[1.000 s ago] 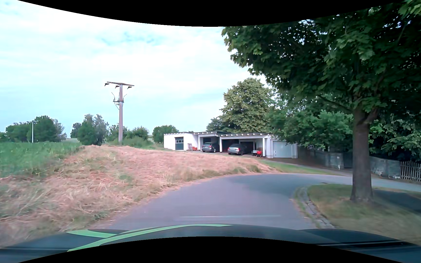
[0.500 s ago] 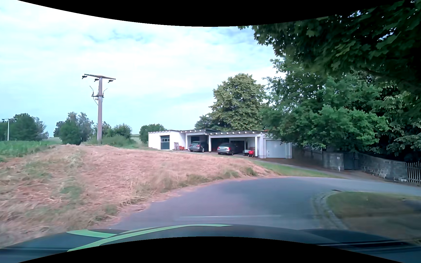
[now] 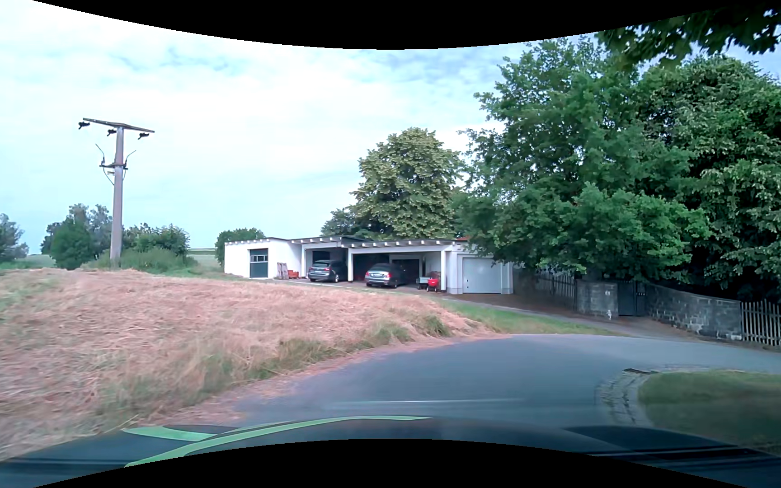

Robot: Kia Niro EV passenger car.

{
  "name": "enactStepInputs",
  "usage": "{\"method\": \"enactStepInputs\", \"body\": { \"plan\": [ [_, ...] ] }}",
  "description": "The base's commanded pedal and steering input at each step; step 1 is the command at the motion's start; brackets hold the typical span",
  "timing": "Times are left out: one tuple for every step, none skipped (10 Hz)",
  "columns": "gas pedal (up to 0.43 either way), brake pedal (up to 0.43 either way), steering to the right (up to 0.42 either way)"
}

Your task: Follow the waypoints while adhering to traffic rules and regulations

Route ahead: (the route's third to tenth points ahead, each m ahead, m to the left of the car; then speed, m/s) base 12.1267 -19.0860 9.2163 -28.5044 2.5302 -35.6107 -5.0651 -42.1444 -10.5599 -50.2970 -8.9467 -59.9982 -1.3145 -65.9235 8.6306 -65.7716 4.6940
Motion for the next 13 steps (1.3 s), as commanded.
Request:
{"method": "enactStepInputs", "body": {
  "plan": [
    [0.000, 0.000, 0.203],
    [0.000, 0.000, 0.214],
    [0.000, 0.000, 0.221],
    [0.000, 0.000, 0.230],
    [0.000, 0.000, 0.238],
    [0.000, 0.000, 0.249],
    [0.000, 0.000, 0.262],
    [0.000, 0.000, 0.276],
    [0.000, 0.000, 0.285],
    [0.000, 0.000, 0.295],
    [0.000, 0.000, 0.305],
    [0.000, 0.000, 0.320],
    [0.000, 0.000, 0.330]
  ]
}}
